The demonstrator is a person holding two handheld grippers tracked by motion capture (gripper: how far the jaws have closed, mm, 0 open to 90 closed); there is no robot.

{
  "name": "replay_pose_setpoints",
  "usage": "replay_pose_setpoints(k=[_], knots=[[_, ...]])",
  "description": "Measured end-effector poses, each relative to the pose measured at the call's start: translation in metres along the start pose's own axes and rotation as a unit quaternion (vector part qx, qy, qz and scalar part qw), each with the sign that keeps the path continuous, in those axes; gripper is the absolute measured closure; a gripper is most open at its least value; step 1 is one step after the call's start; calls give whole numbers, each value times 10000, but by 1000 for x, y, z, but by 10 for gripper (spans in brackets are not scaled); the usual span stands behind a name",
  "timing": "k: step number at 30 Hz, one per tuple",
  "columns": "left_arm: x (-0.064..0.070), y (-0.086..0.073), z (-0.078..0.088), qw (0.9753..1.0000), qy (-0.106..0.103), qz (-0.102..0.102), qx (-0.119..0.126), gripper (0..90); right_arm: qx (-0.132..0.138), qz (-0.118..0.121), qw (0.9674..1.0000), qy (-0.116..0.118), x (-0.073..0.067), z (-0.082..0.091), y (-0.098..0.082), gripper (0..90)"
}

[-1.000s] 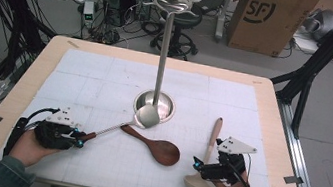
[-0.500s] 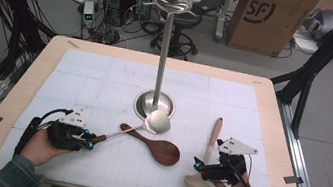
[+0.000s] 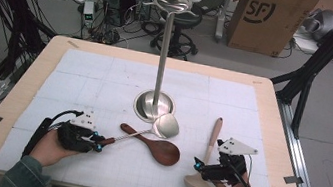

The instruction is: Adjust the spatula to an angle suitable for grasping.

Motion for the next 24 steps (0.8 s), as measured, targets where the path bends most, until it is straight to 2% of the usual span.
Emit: replay_pose_setpoints(k=[5, 10, 24], knots=[[3, 0, -3, 10000, -41, -86, -25, 730, 5, 6, 10000, 6, 0, 0, 0, 5], [2, -1, -5, 9999, 13, -131, -73, 730, 1, 23, 10000, -5, 0, 0, -1, 5], [0, -2, -5, 9999, -5, -112, -49, 727, -18, 39, 10000, 19, -1, -1, -1, 5]])
Point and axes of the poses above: each handheld gripper's, and its own axes: z roughly backward along the jaws, y roughly out of its top, x roughly to its right, the point moved 6 cm from there along -z, roughly forward along the jaws, and after that the axes turned 14 degrees about z, right-handed, at the moved point
